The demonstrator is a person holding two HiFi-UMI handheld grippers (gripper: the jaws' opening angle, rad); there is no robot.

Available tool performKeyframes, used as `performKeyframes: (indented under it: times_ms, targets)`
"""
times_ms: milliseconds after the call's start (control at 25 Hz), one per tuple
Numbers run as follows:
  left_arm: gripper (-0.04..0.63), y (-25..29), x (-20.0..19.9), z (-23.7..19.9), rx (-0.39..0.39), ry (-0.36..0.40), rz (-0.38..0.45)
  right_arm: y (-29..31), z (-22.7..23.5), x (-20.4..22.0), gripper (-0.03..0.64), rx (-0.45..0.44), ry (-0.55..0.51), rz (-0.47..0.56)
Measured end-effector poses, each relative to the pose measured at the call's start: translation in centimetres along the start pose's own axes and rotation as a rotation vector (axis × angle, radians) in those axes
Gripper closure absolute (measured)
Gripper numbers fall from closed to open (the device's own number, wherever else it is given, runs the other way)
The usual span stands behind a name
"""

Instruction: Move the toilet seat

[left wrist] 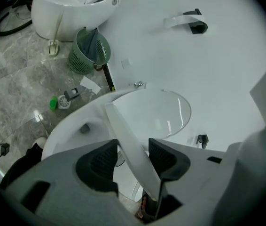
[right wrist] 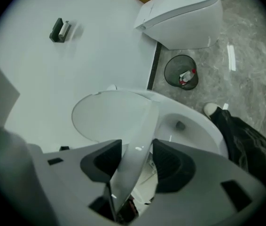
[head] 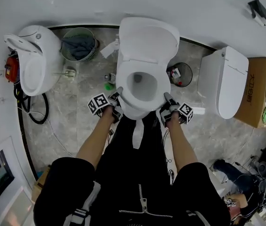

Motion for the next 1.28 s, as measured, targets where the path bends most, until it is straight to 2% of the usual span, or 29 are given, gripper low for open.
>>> performKeyframes:
  times_ms: [280,400,800,1000,1280]
  targets:
    - [0.383,0.9,-2.4,4.6,0.025,-0.044,0.073,0.0,-4.0,-2.5,0.422,-0.14,0.142,0.025]
    - [0.379,1.1,-3.6,6.5,0.04,-0.08,0.116,0.4,-5.4,-3.5,0.398,-0.173,0.158,0.031]
    - [0.365,3.8,-8.5,11.8,0.107,-0.138,0.208,3.0,-12.4,-7.4,0.367,-0.235,0.266,0.047]
    - [0.365,5.4,-11.2,13.6,0.129,-0.156,0.259,4.5,-14.7,-9.4,0.376,-0.27,0.279,0.052]
    - [0.377,7.9,-14.5,15.8,0.129,-0.173,0.287,6.9,-17.2,-12.7,0.376,-0.275,0.294,0.071]
Point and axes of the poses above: the fingertips, and each gripper's own axes: y forward along the fingers, z to its right, x out of its underside, the point moved 3 cm from there along -y, backward along the fingers, and after that the axes turned 12 degrees about -z, right-handed, at the moved point
